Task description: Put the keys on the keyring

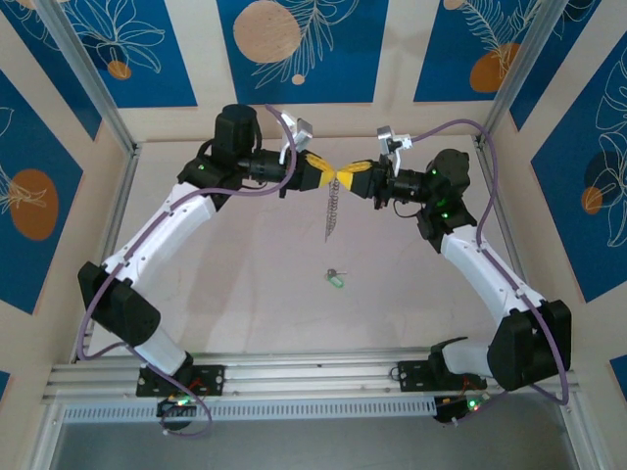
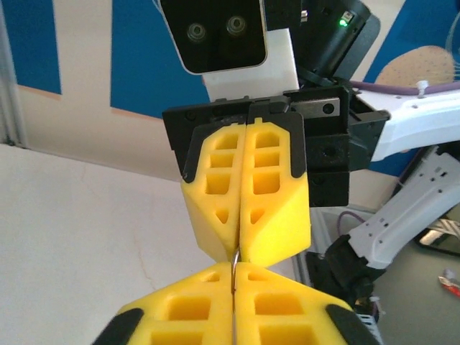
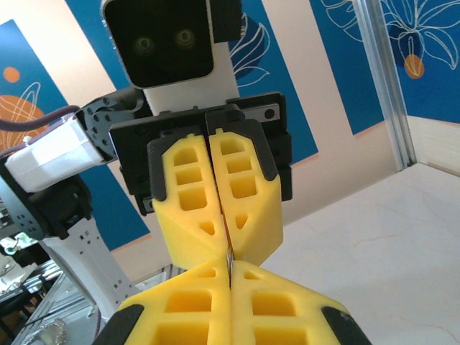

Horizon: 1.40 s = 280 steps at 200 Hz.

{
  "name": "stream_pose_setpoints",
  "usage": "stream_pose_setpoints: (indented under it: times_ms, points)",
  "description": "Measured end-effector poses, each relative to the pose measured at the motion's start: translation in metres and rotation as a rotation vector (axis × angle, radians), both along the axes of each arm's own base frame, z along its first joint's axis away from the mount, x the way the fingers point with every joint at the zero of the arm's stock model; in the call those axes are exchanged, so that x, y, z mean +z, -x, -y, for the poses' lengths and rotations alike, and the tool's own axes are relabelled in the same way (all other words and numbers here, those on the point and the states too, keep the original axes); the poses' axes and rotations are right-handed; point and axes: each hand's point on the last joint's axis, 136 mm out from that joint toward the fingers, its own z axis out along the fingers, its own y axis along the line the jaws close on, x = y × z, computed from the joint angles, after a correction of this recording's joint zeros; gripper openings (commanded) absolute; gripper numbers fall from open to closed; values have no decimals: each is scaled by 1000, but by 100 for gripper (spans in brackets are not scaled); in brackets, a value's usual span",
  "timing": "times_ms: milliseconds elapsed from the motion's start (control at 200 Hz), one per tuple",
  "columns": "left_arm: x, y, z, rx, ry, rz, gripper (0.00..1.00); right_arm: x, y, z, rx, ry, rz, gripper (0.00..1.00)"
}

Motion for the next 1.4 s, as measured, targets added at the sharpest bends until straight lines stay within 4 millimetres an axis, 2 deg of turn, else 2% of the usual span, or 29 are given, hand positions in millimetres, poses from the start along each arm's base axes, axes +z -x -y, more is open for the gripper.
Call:
stream_pose_setpoints:
  times_ms: [25, 190, 335, 515, 800, 1060, 1400]
  points:
    - [-1, -1, 0, 7, 6, 6, 34, -1, -2, 0, -8, -4, -7, 0]
    - [-6, -11, -6, 124, 47, -20, 50, -14, -20, 5, -61, -40, -67, 0]
    - [-3, -21, -15, 231, 112, -34, 55, -16, -29, 9, -93, -80, -103, 0]
    - [-4, -31, -20, 296, 189, -78, 56, -4, -29, 11, -105, -134, -94, 0]
    - [-2, -38, -17, 286, 307, -156, 56, 10, -26, 11, -108, -201, -84, 0]
    - [7, -46, -12, 252, 406, -197, 55, 14, -26, 9, -105, -226, -89, 0]
    - [3, -52, -8, 229, 442, -245, 47, 9, -32, 8, -112, -237, -114, 0]
